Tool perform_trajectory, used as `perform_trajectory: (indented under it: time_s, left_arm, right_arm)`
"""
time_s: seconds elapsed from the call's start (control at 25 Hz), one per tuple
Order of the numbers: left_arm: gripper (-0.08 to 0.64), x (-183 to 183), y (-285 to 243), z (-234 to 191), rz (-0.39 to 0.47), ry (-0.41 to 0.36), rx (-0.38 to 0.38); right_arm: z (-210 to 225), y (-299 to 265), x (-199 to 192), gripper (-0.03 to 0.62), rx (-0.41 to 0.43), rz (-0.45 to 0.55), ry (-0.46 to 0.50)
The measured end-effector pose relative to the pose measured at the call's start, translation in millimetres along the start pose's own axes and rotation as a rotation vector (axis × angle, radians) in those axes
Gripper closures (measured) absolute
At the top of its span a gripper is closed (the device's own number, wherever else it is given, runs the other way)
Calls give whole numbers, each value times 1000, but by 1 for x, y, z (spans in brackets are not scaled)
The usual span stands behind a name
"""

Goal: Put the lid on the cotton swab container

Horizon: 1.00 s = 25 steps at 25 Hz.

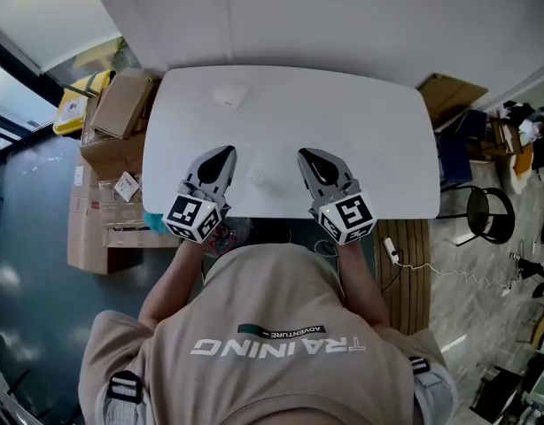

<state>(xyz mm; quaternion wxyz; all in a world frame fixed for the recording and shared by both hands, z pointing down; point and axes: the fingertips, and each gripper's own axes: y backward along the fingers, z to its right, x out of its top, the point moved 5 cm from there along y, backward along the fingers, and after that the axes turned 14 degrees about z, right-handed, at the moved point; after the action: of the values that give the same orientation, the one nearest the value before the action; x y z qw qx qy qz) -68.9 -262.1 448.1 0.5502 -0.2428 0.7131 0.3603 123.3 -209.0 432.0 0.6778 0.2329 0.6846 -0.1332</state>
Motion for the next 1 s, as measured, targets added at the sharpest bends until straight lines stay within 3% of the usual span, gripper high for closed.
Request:
perform_trajectory:
  time_s: [0.12, 0.68, 1.0]
  left_arm:
    - [548, 8, -8, 4, 15, -18, -2]
    - [548, 4, 3, 13, -34, -37, 17]
    - [548, 4, 6, 12, -25, -30, 19]
  right_arm:
    - [3, 2, 5, 574, 14, 22, 44]
    - [4, 13, -18, 574, 15, 0, -46]
    - [-2, 8, -23, 574, 33, -25, -28]
